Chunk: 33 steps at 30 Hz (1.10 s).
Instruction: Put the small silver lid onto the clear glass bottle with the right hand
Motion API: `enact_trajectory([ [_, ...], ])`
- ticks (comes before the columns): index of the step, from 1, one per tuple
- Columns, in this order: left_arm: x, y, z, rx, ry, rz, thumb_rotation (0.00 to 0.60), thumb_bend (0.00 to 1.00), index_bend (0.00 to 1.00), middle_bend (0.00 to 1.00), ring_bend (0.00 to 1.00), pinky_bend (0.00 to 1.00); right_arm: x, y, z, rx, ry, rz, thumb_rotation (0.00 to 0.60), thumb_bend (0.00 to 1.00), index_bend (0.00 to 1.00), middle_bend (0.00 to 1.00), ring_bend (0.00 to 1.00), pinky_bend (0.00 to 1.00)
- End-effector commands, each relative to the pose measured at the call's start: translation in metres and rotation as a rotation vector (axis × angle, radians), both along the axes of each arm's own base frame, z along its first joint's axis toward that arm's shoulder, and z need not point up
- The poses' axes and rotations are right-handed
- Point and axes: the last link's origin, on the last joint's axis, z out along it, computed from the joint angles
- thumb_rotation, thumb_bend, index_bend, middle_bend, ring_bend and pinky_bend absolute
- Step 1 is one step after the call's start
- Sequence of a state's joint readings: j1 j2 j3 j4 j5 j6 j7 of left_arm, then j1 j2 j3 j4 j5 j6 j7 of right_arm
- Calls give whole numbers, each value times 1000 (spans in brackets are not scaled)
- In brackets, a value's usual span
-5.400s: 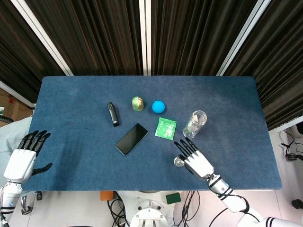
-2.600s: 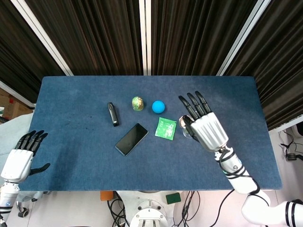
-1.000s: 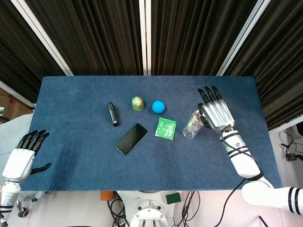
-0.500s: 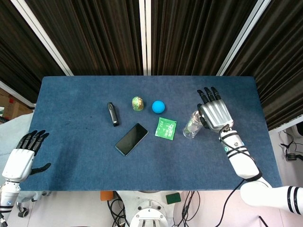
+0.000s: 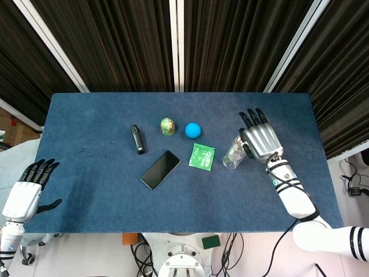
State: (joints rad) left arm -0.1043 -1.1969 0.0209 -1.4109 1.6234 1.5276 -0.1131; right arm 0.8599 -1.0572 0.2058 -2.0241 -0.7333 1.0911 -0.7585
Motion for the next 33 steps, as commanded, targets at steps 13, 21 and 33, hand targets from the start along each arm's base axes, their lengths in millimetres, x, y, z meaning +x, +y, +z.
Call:
enact_trajectory([
  [13, 0, 0, 0, 1, -1, -1, 600, 44, 111, 82, 51, 119, 0, 8, 17, -14, -103, 44, 600, 327, 4, 0, 0, 0],
  [21, 0, -2, 3, 14, -2, 1, 600, 45, 111, 82, 51, 119, -19, 51, 42, -69, -218, 136, 600, 327, 2, 0, 0, 0],
  [33, 5, -1, 5, 28, 3, -22, 600, 45, 111, 82, 51, 119, -188, 169, 27, -334, -201, 179, 600, 327, 0, 0, 0, 0],
])
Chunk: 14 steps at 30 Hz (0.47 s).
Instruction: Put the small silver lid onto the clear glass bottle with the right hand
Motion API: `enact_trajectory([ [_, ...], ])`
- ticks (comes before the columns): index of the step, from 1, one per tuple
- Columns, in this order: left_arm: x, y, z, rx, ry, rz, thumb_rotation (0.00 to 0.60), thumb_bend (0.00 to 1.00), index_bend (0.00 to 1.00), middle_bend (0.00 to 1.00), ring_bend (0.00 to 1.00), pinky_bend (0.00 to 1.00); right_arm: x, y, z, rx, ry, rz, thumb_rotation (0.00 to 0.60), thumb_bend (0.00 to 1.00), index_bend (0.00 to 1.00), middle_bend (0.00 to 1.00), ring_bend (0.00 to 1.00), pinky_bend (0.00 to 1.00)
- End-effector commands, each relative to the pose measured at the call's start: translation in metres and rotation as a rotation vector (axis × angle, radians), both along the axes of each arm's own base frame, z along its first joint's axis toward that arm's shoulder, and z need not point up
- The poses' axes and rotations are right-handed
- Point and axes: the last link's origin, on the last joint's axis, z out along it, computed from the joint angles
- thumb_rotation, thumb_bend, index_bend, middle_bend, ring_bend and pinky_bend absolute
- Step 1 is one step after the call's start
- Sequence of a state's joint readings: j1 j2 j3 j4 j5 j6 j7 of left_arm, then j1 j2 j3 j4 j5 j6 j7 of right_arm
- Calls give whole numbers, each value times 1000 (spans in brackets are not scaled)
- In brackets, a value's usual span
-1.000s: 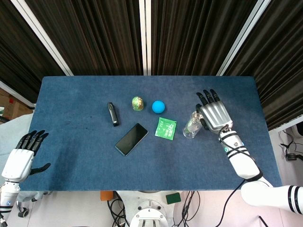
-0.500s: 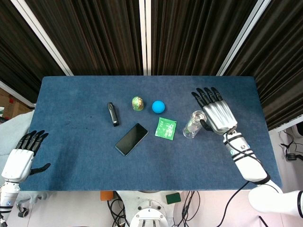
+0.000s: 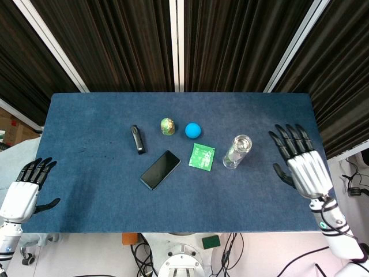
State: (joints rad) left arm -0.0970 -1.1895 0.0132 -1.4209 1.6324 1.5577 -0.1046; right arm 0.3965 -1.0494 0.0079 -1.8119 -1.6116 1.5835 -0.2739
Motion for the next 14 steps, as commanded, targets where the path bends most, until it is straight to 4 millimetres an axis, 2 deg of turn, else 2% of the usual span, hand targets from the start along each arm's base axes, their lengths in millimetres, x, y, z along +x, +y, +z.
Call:
enact_trajectory([
  [1, 2, 0, 0, -1, 4, -6, 600, 45, 111, 82, 51, 119, -112, 81, -28, -72, -16, -144, 600, 327, 0, 0, 0, 0],
  [3, 4, 1, -2, -3, 7, -12, 600, 45, 111, 82, 51, 119, -138, 98, -35, -73, -27, -241, 600, 327, 0, 0, 0, 0],
  [7, 8, 1, -4, -4, 13, -25, 600, 45, 111, 82, 51, 119, -167, 113, -39, -58, -55, -366, 600, 327, 0, 0, 0, 0],
  [10, 11, 1, -6, -7, 18, -33, 600, 45, 111, 82, 51, 119, -176, 116, -38, -39, -66, -400, 600, 327, 0, 0, 0, 0],
  [14, 13, 0, -7, -2, 23, -42, 600, 45, 111, 82, 51, 119, -175, 113, -36, -32, -87, -391, 600, 327, 0, 0, 0, 0],
])
